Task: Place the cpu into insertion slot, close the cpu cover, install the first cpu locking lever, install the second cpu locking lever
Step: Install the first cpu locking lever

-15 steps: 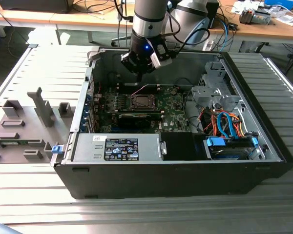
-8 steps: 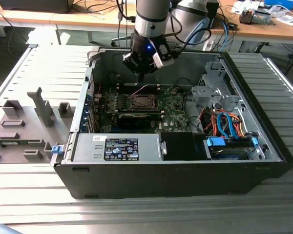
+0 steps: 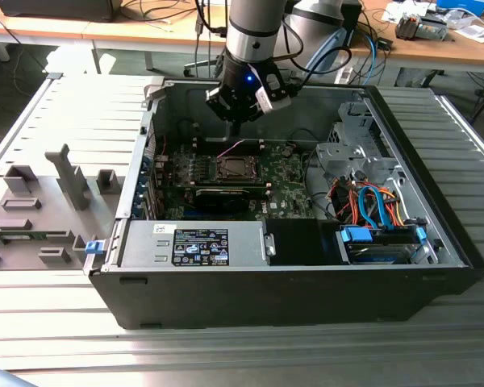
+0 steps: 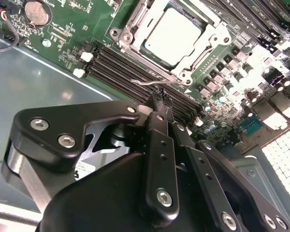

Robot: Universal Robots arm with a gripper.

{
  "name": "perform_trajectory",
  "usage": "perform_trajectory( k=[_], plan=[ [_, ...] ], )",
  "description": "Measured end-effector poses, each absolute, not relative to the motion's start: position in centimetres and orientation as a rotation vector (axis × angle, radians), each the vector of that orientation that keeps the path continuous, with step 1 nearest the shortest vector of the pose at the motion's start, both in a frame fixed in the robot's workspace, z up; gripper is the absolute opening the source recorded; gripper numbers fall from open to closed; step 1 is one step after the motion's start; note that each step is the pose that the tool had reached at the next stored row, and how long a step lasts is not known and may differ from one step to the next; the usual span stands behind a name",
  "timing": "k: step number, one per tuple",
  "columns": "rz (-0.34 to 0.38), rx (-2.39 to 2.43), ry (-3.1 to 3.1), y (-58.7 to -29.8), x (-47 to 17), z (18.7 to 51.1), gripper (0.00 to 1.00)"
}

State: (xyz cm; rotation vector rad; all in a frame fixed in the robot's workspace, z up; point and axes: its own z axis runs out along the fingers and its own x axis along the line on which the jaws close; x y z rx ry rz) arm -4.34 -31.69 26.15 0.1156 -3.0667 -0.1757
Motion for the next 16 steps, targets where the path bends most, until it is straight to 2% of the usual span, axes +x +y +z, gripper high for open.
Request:
perform_trajectory(
  k=[16],
  plan=[
    [-0.176, 0.116, -3.066, -31.7, -2.9, 26.1, 0.11]
  ],
)
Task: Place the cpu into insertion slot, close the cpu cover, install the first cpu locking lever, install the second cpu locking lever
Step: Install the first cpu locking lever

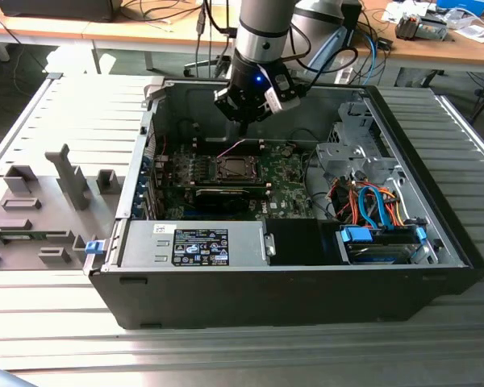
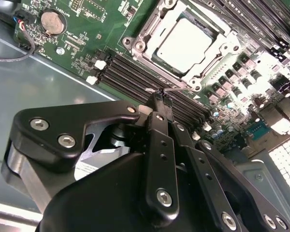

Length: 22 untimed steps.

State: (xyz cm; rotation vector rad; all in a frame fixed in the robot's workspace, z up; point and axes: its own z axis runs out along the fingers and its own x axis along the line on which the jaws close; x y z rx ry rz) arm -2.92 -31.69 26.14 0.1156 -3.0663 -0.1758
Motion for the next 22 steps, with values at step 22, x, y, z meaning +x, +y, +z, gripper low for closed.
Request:
perform_trajectory(
  k=[22],
  plan=[
    [-0.176, 0.115, -3.066, -31.7, -1.3, 26.1, 0.11]
  ],
)
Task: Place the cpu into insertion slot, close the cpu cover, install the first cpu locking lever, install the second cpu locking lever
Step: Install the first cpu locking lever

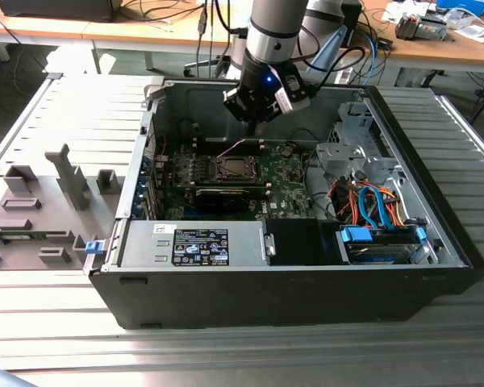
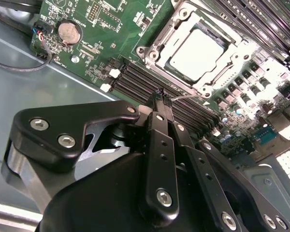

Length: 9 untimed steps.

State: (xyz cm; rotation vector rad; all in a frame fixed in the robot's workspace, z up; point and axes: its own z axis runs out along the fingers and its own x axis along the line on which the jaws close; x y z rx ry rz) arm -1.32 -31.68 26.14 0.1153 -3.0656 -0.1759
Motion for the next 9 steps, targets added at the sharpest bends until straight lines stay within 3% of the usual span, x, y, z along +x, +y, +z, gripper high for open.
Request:
perform_trajectory(
  k=[6, 9],
  plan=[
    [-0.177, 0.116, -3.064, -31.69, -0.61, 26.14, 0.11],
    [-0.24, 0.147, -3.059, -31.7, -0.95, 26.13, 0.11]
  ],
)
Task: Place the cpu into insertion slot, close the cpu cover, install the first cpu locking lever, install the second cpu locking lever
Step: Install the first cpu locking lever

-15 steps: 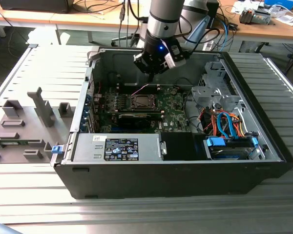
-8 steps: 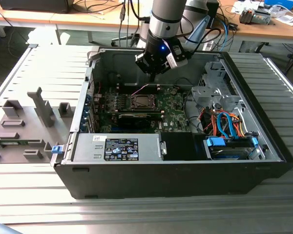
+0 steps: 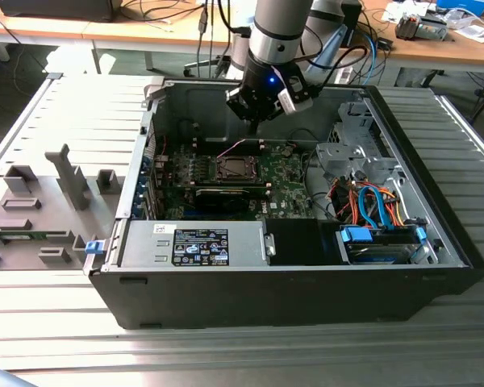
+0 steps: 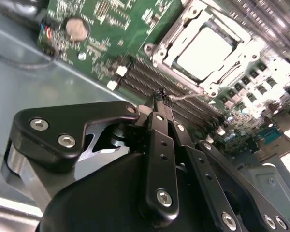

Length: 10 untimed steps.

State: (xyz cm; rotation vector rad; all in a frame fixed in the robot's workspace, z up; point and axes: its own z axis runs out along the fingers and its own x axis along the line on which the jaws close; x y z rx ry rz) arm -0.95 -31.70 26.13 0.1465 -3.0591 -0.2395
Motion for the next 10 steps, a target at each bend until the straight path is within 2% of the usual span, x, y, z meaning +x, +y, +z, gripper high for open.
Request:
perform_trajectory(
  k=[2, 7, 10],
  plan=[
    [-0.249, 0.167, -3.057, -31.7, -1.2, 26.1, 0.11],
    [-0.178, 0.166, -3.062, -31.7, -2.4, 26.1, 0.11],
    [-0.17, 0.166, -3.064, -31.7, -3.5, 26.0, 0.11]
  ],
)
